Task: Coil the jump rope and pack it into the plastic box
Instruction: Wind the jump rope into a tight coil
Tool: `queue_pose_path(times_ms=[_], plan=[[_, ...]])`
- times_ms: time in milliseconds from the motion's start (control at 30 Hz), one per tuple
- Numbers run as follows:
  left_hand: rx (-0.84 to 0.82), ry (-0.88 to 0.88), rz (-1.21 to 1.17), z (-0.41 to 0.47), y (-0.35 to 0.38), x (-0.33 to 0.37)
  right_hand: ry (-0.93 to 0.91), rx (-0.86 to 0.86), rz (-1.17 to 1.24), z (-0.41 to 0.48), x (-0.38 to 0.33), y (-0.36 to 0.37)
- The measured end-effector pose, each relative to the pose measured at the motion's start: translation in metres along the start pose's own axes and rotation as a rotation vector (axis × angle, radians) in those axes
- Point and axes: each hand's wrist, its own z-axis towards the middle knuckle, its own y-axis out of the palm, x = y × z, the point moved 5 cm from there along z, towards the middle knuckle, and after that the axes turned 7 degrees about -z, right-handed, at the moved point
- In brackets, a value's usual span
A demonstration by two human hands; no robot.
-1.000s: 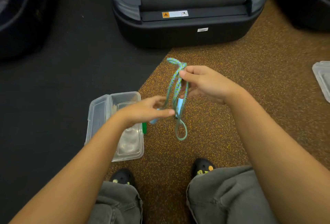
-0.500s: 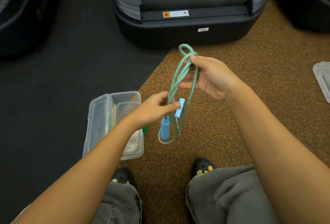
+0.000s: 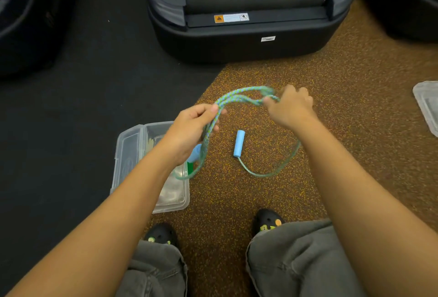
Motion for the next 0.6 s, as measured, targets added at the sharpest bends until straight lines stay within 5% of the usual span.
queue_pose_path(times_ms=[100, 267, 467, 600], plan=[[0.006, -0.064, -0.222, 0.001, 0.002, 0.005, -0.163, -0.038, -0.095, -0.020, -0.021, 0.009], [-0.022, -0.112, -0.407, -0.002, 0.007, 0.009, -0.479, -0.687, -0.023, -0.059, -0.049, 0.055], [-0.034, -0.132, -0.537, -0.004, 0.012, 0.013, -0.490, -0.489, 0.011, -0.055, -0.059, 0.066], [-0.015, -0.153, -0.075, -0.003, 0.004, 0.004, -0.395, -0.575, 0.293, -0.051, -0.054, 0.057]])
